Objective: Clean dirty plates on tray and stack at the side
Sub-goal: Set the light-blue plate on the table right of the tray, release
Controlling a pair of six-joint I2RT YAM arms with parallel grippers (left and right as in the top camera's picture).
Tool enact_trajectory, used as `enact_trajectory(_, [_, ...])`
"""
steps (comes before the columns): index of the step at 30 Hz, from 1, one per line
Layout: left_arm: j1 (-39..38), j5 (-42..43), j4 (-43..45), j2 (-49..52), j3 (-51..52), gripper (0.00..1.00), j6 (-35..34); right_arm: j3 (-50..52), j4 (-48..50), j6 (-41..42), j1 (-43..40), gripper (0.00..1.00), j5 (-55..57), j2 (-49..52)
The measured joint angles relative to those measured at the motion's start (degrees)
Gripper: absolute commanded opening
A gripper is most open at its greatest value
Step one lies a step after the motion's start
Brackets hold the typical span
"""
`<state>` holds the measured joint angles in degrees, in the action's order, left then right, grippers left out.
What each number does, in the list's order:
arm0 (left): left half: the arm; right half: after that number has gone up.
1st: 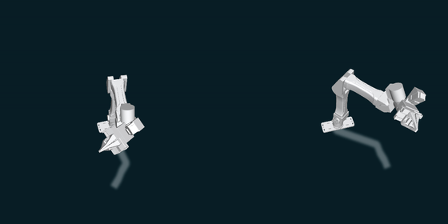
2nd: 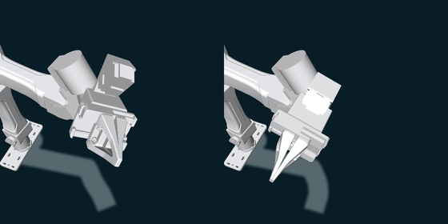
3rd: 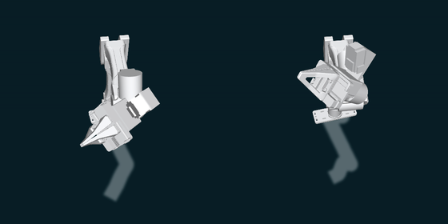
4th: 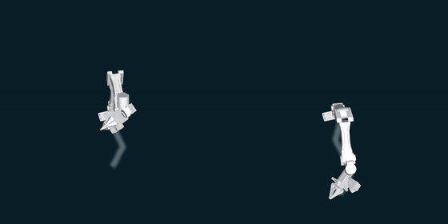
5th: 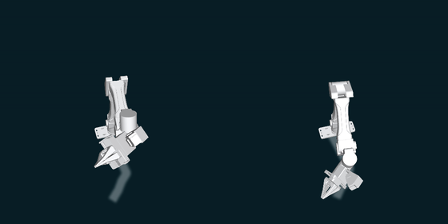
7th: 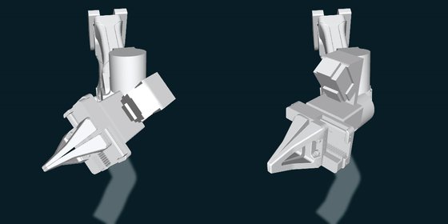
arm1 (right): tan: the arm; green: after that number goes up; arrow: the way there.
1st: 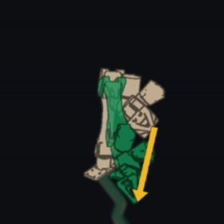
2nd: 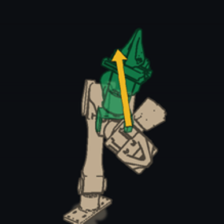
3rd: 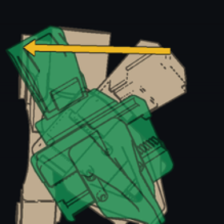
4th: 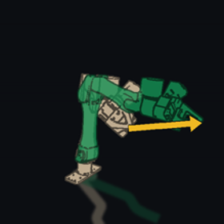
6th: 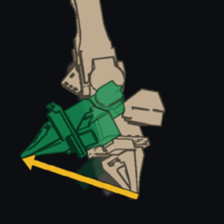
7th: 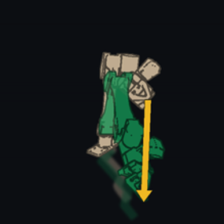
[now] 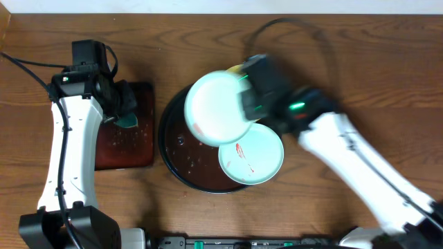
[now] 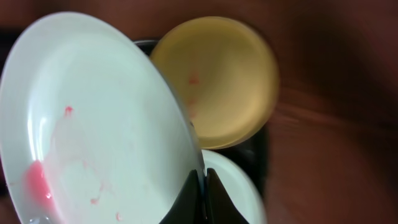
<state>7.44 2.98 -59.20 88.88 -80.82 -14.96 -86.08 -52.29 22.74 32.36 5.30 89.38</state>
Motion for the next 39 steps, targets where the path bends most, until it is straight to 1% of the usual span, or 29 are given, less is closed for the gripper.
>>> enact_trajectory(3, [0.0,0.02,-0.39,0.0,0.02,0.08,0.0,-0.09,-5.09,-0.28,-11.34,0.01,-5.73,-3.08])
enact_trajectory(6, [0.0,0.02,-0.42,0.0,0.02,0.08,0.0,-0.07,-10.23,-0.68,-21.66,0.01,-8.83,-3.32])
enact_trajectory(10, [0.0,0.0,-0.42,0.0,0.02,0.08,0.0,1.11,-12.81,-1.46,-31.61,0.01,-10.34,-2.62])
enact_trajectory(15, [0.0,0.0,-0.42,0.0,0.02,0.08,-0.02,8.31,-9.94,-2.4,-39.36,0.01,-10.23,-2.21])
enact_trajectory(19, [0.0,0.02,-0.42,0.0,0.04,0.08,-0.02,16.98,-3.21,-2.64,-42.1,0.01,-9.62,-1.64])
enact_trajectory(23, [0.0,0.02,-0.42,0.0,0.07,0.08,-0.02,25.0,4.04,-2.75,-42.71,0.01,-8.79,-1.57])
enact_trajectory(24, [0.0,0.02,-0.42,0.0,0.09,0.08,-0.02,25.57,4.55,-2.75,-42.71,0.01,-8.68,-1.57])
enact_trajectory(25, [0.0,0.02,-0.42,0.0,0.09,0.08,-0.02,28.39,7.37,-2.84,-42.71,0.01,-8.07,-1.46])
enact_trajectory(26, [0.0,0.0,-0.39,0.0,0.09,0.08,0.0,29.53,8.76,-2.86,-42.71,0.03,-7.78,-1.46])
enact_trajectory(27, [0.0,0.0,-0.44,0.0,0.09,0.08,-0.02,30.82,10.25,-2.84,-42.71,0.05,-7.39,-1.46])
enact_trajectory(30, [0.0,0.02,-0.42,0.0,0.09,0.08,-0.02,32.87,11.41,-2.6,-42.71,0.25,-6.64,-1.46])
enact_trajectory(33, [0.0,0.0,-0.39,0.0,0.09,0.08,-0.02,32.72,10.25,-3.23,-42.71,0.3,-6.58,-1.46])
enact_trajectory(36, [0.0,0.02,-0.42,0.0,0.09,0.08,-0.02,30.62,5.44,-4.52,-42.71,0.33,-8.41,-1.46])
enact_trajectory(39, [0.0,0.0,-0.39,0.0,0.11,0.08,-0.02,26.84,1.81,-8.9,-42.51,0.43,-14.78,-1.46])
